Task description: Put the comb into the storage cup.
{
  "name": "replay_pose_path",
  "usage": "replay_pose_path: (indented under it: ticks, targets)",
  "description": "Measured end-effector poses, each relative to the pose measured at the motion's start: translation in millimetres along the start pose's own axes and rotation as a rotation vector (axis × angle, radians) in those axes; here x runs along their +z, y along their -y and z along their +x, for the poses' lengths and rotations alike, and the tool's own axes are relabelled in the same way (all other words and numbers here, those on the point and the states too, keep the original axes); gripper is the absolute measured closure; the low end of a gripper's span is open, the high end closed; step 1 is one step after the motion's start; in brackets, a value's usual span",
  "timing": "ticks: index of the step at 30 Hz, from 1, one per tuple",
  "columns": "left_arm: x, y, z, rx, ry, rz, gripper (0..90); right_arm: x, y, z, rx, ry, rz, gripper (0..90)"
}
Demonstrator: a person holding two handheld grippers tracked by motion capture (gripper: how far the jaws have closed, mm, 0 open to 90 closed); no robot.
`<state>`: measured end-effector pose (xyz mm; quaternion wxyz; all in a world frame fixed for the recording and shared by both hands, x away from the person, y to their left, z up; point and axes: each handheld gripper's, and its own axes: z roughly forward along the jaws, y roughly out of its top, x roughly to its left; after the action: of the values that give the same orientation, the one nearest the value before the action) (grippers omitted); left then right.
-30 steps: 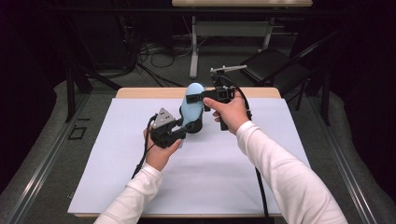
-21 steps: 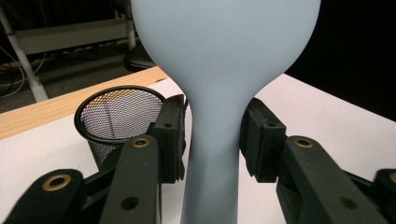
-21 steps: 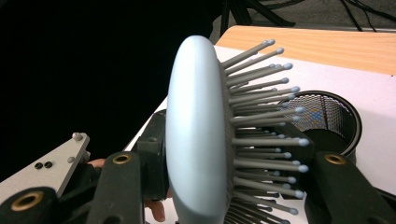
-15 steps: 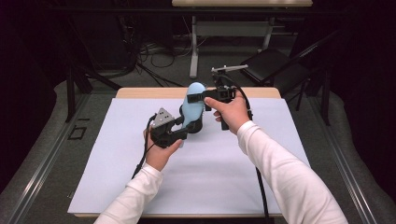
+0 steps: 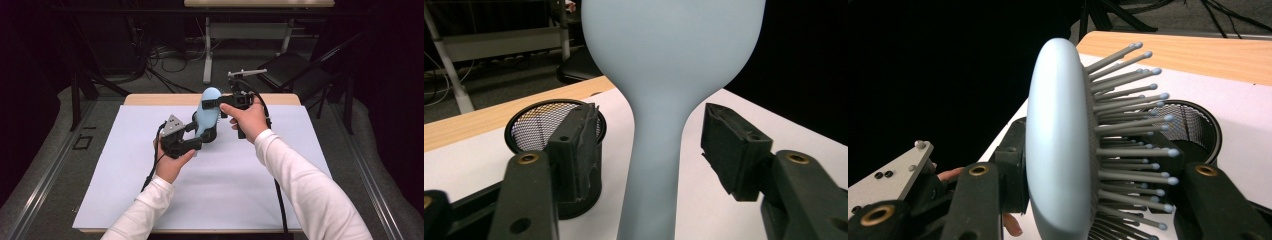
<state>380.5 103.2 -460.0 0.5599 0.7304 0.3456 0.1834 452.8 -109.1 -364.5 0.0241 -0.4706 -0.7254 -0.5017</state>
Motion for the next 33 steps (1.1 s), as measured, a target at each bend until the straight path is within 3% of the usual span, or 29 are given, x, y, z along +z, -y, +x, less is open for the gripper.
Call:
replay_pose_path:
  ticks: [9, 16, 22, 33]
  targets:
    - [0.4, -0.8, 1.0, -0.009, -0.013, 0.004, 33.4, -4.2, -2.2, -6.4, 0.007, 0.023, -0.014, 48.3]
    - [0.6, -1.1, 3.5, -0.004, -0.056, 0.007, 31.2, -10.1, -4.4, -12.6, 0.015, 0.048, -0.028, 48.4]
    - [-0.5, -1.6, 5.2, -0.025, -0.056, 0.004, 31.2, -12.4, -6.8, -16.6, 0.021, 0.064, -0.039, 48.4]
    - [-1.9, -2.5, 8.4, -0.002, -0.078, -0.004, 31.3, -16.5, -10.3, -20.0, 0.017, 0.089, -0.048, 48.4]
